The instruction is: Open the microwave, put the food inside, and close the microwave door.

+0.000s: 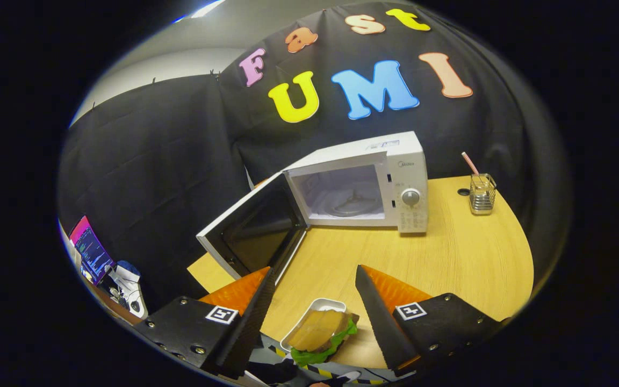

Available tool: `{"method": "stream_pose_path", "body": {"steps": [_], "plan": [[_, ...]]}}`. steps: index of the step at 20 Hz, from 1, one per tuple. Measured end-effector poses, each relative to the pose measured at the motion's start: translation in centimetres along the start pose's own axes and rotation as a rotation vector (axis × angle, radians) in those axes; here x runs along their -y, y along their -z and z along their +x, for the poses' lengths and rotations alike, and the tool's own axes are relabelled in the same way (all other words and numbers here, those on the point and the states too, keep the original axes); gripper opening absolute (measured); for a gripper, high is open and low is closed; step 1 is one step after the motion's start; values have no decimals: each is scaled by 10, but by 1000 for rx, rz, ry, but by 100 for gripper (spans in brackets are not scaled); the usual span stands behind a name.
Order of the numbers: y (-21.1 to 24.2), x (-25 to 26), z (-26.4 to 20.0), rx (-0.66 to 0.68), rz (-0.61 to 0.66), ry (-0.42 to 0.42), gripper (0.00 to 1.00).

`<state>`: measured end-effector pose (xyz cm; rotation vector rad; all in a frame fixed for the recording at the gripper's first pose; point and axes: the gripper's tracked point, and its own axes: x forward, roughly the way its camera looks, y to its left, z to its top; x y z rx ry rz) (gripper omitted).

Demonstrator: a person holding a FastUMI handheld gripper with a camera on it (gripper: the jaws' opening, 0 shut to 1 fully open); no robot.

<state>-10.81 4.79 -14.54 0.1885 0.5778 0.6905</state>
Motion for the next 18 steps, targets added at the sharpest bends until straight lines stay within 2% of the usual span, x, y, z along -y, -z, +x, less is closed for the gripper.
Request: {"method": "stream_pose_path", "body": {"steps": [6, 18], "plan": [[55, 26, 10, -152, 123, -14, 91], [119, 13, 24, -377, 297, -82, 91]]}}
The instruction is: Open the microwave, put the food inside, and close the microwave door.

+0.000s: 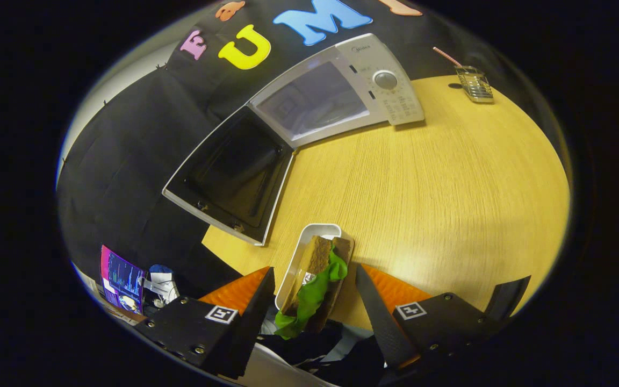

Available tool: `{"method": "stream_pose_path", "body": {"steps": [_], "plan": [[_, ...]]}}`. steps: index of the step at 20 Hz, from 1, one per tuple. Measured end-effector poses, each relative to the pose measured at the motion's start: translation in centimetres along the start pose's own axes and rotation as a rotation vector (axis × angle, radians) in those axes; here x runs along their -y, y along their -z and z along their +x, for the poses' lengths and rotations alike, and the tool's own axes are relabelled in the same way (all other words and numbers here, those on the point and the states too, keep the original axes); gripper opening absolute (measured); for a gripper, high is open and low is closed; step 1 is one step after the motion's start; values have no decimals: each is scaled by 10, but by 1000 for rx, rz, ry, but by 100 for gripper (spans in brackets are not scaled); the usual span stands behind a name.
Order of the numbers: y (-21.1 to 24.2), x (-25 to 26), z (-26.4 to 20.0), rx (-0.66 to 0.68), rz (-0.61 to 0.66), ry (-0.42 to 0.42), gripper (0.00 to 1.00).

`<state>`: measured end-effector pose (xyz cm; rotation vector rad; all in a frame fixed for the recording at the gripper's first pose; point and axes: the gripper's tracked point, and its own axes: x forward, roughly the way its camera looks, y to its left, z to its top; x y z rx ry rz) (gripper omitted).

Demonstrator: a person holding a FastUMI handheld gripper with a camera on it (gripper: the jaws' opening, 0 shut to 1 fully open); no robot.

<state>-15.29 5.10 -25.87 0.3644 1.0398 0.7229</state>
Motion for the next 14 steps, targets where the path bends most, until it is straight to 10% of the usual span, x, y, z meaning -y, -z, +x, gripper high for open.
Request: {"method": "stream_pose_path", "body": {"steps": [7, 14], "plan": [[-4, -2, 0, 5, 128, 20, 28], [-36, -26, -21, 121, 201, 25, 27]]}}
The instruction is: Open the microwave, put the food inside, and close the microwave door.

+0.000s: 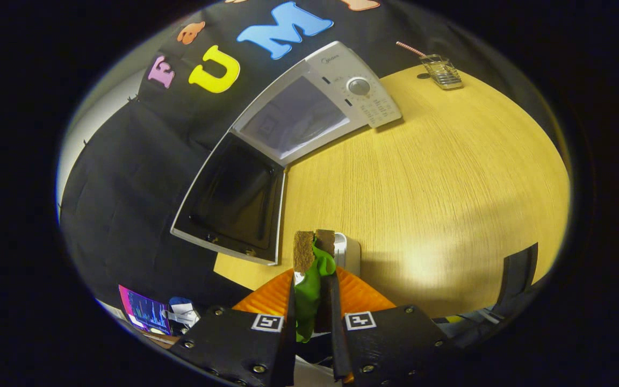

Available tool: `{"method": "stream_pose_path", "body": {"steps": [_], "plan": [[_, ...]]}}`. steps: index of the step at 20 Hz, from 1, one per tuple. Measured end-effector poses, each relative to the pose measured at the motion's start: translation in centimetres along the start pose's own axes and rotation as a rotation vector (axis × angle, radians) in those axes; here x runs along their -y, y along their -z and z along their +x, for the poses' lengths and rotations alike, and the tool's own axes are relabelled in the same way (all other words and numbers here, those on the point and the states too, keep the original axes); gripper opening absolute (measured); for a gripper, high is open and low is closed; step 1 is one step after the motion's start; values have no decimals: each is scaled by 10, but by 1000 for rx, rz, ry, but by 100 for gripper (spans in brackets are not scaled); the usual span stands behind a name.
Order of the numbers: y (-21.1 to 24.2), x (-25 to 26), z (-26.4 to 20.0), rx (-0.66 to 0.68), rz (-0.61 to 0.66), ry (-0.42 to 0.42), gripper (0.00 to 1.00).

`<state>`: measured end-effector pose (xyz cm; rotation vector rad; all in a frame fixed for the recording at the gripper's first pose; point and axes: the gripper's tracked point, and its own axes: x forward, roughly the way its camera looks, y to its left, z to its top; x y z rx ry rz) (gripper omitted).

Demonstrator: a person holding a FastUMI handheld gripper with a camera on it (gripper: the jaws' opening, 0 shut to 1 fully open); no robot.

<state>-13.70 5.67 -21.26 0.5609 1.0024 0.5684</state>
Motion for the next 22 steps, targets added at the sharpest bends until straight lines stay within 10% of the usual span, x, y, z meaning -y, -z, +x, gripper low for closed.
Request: {"method": "stream_pose_path", "body": {"steps": [22], "plan": [[-148, -94, 106, 454, 193, -77, 27]]}}
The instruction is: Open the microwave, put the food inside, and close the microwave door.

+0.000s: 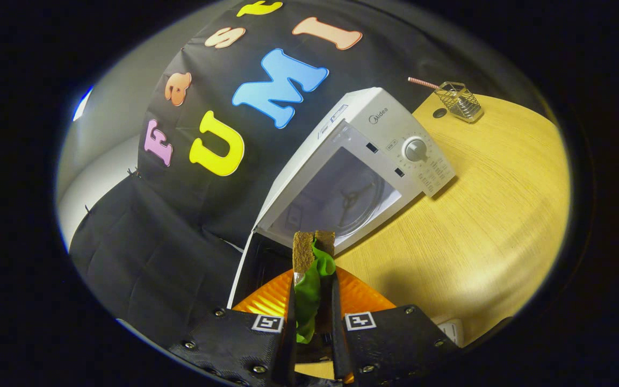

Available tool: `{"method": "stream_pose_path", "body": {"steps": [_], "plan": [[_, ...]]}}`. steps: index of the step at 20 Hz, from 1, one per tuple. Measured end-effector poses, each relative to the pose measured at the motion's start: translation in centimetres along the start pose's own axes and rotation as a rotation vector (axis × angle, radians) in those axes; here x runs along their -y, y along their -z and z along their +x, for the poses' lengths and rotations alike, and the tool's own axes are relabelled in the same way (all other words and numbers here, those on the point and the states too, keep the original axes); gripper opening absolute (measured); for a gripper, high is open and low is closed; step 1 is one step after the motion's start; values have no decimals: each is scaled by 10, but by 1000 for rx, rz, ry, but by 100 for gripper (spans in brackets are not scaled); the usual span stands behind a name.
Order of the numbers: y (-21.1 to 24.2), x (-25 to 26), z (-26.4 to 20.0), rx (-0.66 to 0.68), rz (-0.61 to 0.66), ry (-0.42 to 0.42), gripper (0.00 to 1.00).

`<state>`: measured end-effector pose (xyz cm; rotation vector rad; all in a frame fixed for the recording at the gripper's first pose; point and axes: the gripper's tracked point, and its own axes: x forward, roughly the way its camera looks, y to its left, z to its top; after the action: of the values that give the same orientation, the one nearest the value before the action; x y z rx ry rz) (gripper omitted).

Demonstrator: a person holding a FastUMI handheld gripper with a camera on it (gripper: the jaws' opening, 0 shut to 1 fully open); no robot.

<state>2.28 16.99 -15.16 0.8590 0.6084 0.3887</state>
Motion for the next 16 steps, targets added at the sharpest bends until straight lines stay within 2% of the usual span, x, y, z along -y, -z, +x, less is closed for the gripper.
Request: {"method": "stream_pose_path", "body": {"steps": [16], "plan": [[-35, 9, 148, 233, 46, 48, 27]]}}
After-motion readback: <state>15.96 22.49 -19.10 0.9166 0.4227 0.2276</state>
